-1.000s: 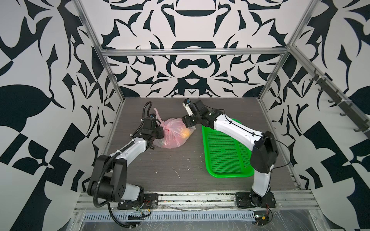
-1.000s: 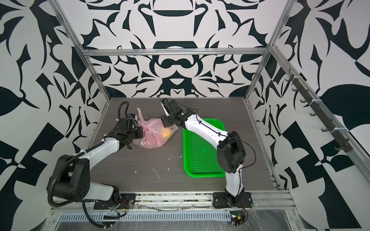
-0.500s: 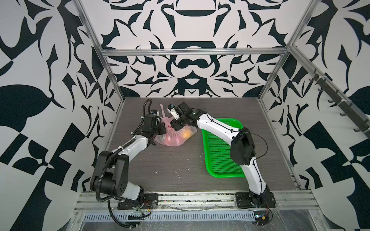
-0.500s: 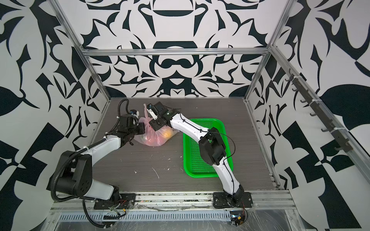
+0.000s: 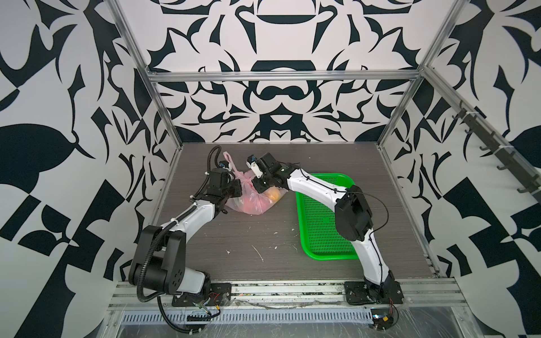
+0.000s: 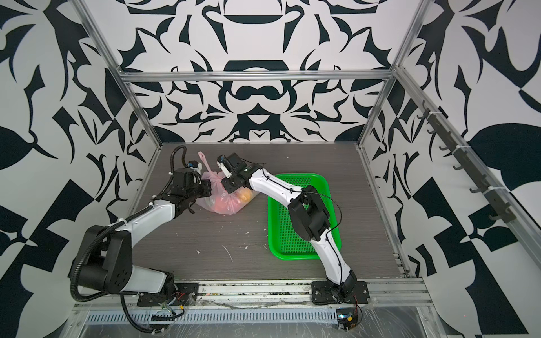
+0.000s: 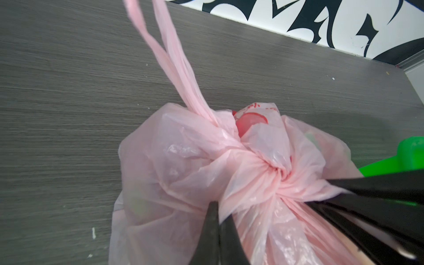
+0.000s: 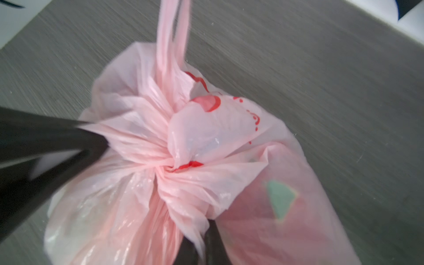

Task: Untie the knot of the plastic bag and take out the fruit
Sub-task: Untie the plastic bag at the center of the table.

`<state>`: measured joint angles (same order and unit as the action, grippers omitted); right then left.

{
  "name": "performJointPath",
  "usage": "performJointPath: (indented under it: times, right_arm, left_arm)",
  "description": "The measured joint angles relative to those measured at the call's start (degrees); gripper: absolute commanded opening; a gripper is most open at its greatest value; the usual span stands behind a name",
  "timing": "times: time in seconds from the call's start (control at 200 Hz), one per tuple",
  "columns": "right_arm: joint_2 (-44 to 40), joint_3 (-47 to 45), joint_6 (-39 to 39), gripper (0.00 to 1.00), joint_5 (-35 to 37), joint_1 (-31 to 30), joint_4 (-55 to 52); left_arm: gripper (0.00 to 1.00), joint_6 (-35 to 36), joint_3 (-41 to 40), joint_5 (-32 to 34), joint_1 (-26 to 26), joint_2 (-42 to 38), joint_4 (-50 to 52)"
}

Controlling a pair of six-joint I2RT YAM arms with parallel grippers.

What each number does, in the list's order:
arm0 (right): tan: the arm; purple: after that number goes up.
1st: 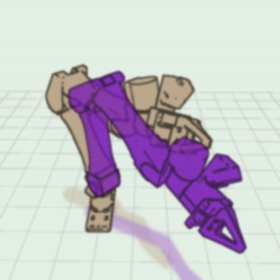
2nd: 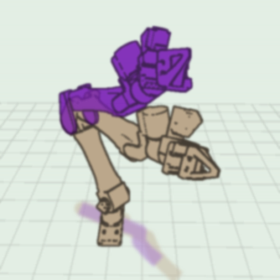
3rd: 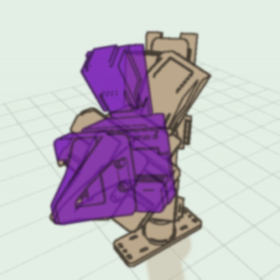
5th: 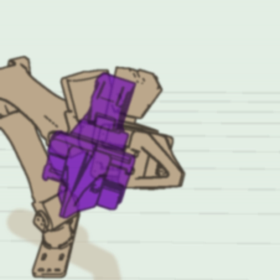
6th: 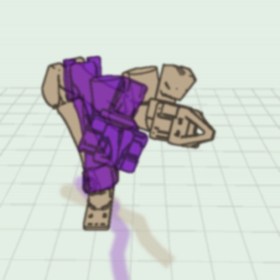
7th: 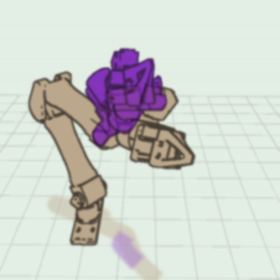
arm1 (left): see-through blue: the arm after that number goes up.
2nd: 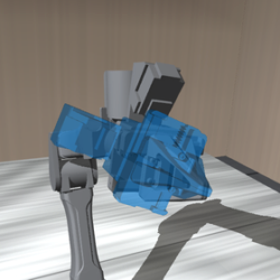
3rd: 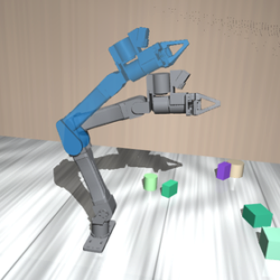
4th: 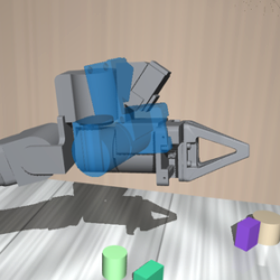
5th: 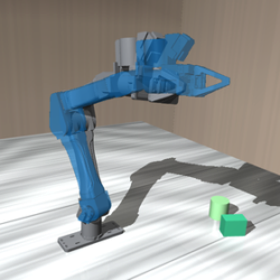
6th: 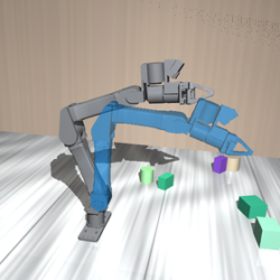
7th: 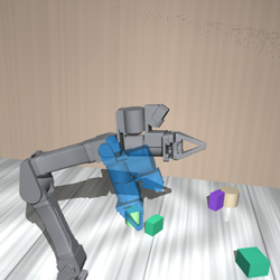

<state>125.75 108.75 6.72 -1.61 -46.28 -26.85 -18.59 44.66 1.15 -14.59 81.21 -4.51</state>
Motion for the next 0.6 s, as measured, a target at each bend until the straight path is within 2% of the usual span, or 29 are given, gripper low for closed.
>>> performJointPath:
  times: [0.285, 0.435, 0.6]
  right_arm:
    - [-12.02, -15.26, 4.59, 0.0, 3.02, -0.33, 7.72]
    - [-17.27, -20.39, 7.02, 0.0, 5.33, -0.17, 9.16]
    - [-20.9, -26.14, 9.9, 0.0, 6.34, 0.61, 10.36]
  left_arm:
    - [0.0, -2.43, -4.42, 6.73, 0.96, -6.54, 3.43]
    - [0.0, -5.64, -7.1, 10.36, 4.68, -10.67, 5.51]
    - [0.0, -9.53, -9.6, 11.52, 8.94, -12.9, 7.56]
